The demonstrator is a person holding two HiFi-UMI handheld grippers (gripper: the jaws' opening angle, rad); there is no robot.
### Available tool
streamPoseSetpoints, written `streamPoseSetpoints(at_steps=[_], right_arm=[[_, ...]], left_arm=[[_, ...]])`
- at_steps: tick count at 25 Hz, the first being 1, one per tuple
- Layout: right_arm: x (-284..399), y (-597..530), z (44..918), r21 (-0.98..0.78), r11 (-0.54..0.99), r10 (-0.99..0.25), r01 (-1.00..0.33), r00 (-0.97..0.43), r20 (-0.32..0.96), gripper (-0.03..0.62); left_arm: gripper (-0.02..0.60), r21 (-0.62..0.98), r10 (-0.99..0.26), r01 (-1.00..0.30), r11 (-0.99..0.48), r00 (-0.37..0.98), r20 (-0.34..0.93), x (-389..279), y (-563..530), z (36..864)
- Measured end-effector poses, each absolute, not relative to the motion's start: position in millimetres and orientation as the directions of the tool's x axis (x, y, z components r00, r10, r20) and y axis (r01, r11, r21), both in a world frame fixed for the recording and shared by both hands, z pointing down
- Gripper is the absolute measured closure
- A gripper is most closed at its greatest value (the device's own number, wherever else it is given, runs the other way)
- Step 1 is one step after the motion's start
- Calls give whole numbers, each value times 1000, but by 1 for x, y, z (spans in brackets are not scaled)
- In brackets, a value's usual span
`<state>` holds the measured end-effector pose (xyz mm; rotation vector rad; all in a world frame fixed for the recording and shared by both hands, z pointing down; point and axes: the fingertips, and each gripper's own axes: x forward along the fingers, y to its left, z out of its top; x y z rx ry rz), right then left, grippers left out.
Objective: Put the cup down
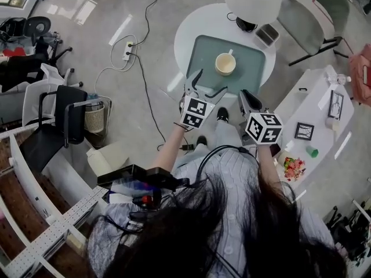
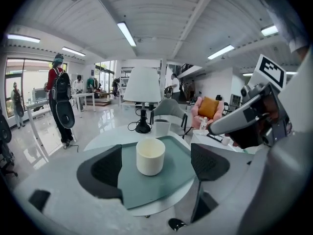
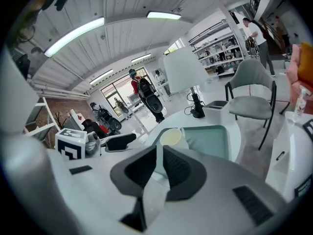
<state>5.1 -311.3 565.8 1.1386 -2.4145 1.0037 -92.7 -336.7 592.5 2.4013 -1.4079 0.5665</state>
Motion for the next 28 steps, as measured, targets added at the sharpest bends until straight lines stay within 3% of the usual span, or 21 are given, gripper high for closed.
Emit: streamPoseSetpoints(at_steps=[14,28], right_arm=[[-26,-257,529,-465,465,-620,-754,-652,437,536],[-51,-175,510,-444,509,-636,-737,-670,384,536]], left_arm=[[154,75,-737,-840,-537,510,444,-102,-256,530],[402,69,-801,-894,-444,430,417,-139,-164,502]])
